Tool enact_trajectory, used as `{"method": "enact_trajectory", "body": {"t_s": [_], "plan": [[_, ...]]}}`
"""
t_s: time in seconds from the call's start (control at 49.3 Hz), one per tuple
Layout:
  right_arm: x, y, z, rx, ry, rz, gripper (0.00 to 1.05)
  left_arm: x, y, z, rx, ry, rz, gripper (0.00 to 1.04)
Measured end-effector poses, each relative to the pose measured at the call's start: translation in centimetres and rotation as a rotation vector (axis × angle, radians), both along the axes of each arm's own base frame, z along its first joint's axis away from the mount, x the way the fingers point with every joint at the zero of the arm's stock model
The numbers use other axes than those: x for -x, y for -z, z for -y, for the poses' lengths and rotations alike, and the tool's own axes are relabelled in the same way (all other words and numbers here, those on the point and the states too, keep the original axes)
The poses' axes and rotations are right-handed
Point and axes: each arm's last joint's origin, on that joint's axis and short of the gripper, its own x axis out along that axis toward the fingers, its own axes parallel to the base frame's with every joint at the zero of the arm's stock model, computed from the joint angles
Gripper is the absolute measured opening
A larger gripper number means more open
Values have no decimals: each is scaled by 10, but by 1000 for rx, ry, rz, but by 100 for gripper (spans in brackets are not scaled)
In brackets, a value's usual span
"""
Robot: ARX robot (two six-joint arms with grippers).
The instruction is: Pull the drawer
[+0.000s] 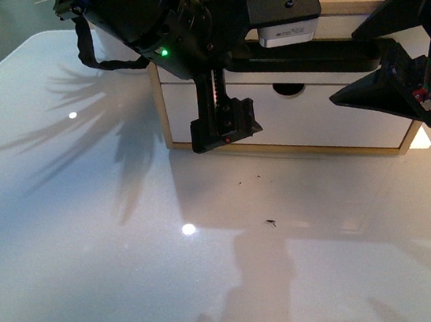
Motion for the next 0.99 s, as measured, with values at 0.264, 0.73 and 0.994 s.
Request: {"method": "enact_trajectory", "body": {"t_s": [0.264,0.73,0.994], "plan": [[-10,7,-6,-8,-3,3,96,-6,6,2,-13,9,24,97],[-20,26,-14,8,2,-35,96,-8,12,3,-36,42,40,97],[-19,27,-15,39,-32,-91,96,-5,14,3,-62,81,24,97]]}}
